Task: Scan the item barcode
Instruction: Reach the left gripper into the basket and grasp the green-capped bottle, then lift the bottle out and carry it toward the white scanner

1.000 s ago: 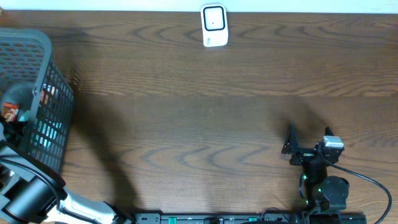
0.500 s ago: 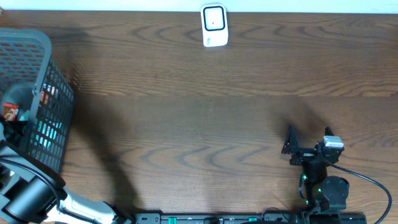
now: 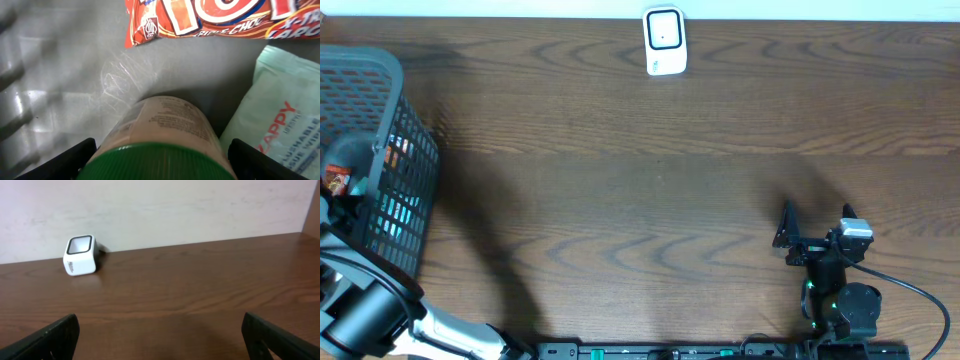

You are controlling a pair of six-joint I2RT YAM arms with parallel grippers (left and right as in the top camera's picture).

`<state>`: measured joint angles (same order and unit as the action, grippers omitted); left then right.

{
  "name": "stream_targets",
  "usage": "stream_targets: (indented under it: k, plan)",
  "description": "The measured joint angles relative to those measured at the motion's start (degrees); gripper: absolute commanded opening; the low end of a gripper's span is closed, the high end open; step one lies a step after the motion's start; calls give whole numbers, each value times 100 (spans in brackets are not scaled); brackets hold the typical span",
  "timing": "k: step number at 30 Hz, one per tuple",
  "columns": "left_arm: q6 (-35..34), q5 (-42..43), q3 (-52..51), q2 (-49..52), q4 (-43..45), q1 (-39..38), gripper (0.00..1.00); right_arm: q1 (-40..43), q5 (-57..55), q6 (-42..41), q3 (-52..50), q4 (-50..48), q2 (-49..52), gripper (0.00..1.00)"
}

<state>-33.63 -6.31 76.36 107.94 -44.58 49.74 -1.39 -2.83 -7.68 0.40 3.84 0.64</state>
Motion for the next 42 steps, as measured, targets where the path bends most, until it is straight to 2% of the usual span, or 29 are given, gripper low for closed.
stream_targets:
  k: [2, 4, 10, 12, 18, 26, 33, 36, 42]
  plan:
    - [20, -9, 0, 66, -2, 0, 70, 0, 2, 0, 0, 0, 0, 99]
    - [4, -9, -2, 94, -4, -2, 64, 0, 2, 0, 0, 0, 0, 99]
    - [44, -7, 11, 81, -48, 0, 60, 0, 0, 0, 0, 0, 0, 99]
    - [44, -7, 48, 79, -243, 0, 57, 0, 0, 0, 0, 0, 0, 99]
    - [46, 177, 374, -177, -822, 0, 56, 0, 0, 0, 0, -2, 0, 99]
    - [44, 1307, 1187, -2041, -721, 0, 61, 0, 0, 0, 0, 0, 4, 99]
    - [-107, 3045, 1434, -3812, 459, -50, 62, 0, 0, 0, 0, 0, 4, 99]
    - [-293, 3578, 1443, -4288, 857, -490, 62, 0, 0, 0, 0, 0, 4, 99]
    - [-337, 4089, 1451, -4448, 885, -2559, 62, 0, 0, 0, 0, 0, 4, 99]
